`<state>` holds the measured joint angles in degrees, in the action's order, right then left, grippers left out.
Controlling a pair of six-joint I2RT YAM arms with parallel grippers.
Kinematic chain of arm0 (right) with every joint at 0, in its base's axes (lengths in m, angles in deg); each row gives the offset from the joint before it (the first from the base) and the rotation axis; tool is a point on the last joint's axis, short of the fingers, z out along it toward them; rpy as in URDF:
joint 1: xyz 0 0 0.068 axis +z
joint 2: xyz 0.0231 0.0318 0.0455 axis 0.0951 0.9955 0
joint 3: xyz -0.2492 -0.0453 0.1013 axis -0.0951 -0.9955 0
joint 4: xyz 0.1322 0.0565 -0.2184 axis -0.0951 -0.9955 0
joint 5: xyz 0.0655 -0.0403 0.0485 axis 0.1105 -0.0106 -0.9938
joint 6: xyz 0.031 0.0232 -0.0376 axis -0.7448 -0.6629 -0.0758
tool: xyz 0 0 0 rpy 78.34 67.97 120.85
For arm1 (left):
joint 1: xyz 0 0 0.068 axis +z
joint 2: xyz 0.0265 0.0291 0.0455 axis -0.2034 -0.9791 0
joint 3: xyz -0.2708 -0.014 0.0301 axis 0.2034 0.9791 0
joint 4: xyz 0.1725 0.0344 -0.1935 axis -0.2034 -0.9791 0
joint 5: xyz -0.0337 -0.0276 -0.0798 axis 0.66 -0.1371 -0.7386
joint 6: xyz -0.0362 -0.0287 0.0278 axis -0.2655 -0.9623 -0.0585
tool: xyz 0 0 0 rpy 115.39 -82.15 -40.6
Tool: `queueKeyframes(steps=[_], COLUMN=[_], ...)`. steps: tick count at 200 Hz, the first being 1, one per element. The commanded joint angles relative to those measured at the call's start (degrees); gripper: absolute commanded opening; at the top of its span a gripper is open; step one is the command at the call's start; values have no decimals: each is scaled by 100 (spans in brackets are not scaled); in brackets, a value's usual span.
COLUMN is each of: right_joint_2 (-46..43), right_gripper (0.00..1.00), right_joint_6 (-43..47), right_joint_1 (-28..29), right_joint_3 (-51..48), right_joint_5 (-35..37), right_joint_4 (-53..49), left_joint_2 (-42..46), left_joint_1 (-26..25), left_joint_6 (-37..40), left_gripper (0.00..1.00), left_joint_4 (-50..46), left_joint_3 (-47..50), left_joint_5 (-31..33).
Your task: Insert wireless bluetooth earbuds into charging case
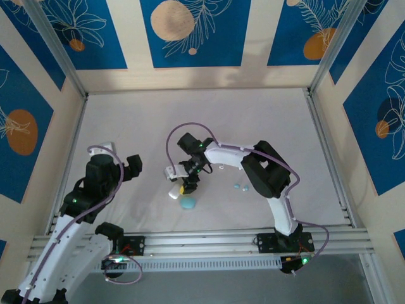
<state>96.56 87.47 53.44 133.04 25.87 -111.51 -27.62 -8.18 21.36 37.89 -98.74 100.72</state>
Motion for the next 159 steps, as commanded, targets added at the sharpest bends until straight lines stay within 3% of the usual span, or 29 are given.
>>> queueKeyframes(steps=[1, 57, 159], right_joint_2=[61, 211, 392], right_gripper=[69, 68, 57], right_joint_6=[165, 171, -53], right_joint_1=[52, 158, 229], right_joint_3=[145, 115, 64], right_joint_5=[-352, -200, 210], right_joint_4=[-324, -258, -53], left_joint_2=[77, 115, 66], left_joint_1=[63, 67, 67], left_joint_6=[62, 50, -29], left_gripper=[100, 100, 100], left_joint_4=[-68, -95, 17], left_joint_3=[41, 41, 79], left_joint_5=[24, 20, -84])
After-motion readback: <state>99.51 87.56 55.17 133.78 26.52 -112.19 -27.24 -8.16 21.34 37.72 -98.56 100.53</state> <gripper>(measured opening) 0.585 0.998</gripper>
